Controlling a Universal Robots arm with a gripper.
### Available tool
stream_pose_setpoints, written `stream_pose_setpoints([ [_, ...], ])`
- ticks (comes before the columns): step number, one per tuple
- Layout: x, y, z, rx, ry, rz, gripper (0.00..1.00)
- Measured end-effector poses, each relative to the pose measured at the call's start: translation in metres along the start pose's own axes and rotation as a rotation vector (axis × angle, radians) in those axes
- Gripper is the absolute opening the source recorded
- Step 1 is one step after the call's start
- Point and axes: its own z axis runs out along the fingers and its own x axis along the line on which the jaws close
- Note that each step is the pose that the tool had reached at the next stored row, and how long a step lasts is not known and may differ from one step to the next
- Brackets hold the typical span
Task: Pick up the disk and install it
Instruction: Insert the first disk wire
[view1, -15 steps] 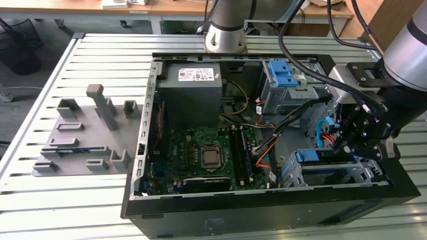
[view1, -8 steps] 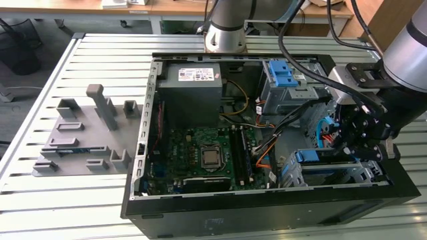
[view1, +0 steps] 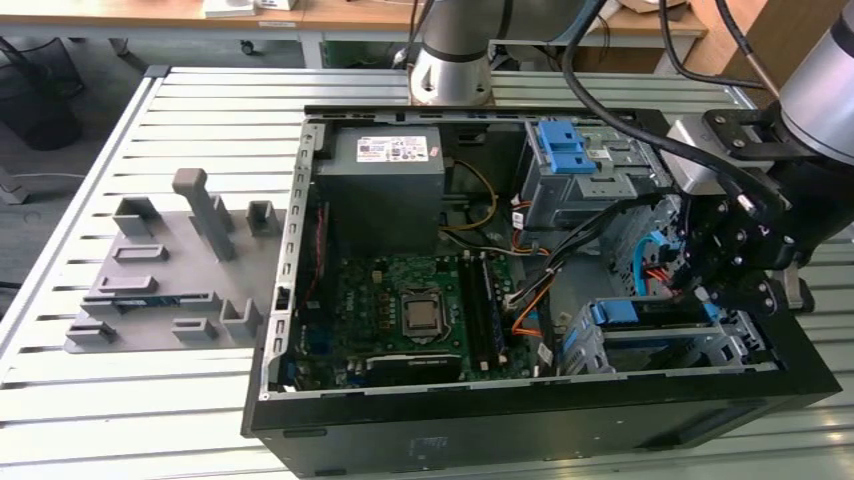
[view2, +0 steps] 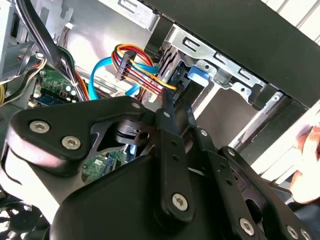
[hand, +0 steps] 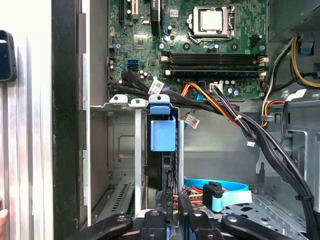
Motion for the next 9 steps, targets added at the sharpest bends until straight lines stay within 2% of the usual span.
stream_pose_setpoints([
  [2, 0.0000, 0.0000, -0.0005, -0.0005, -0.0002, 0.000, 0.23],
  [4, 0.0000, 0.0000, -0.0006, -0.0006, -0.0002, 0.000, 0.11],
  [9, 0.0000, 0.0000, -0.0007, -0.0006, 0.0001, 0.000, 0.11],
])
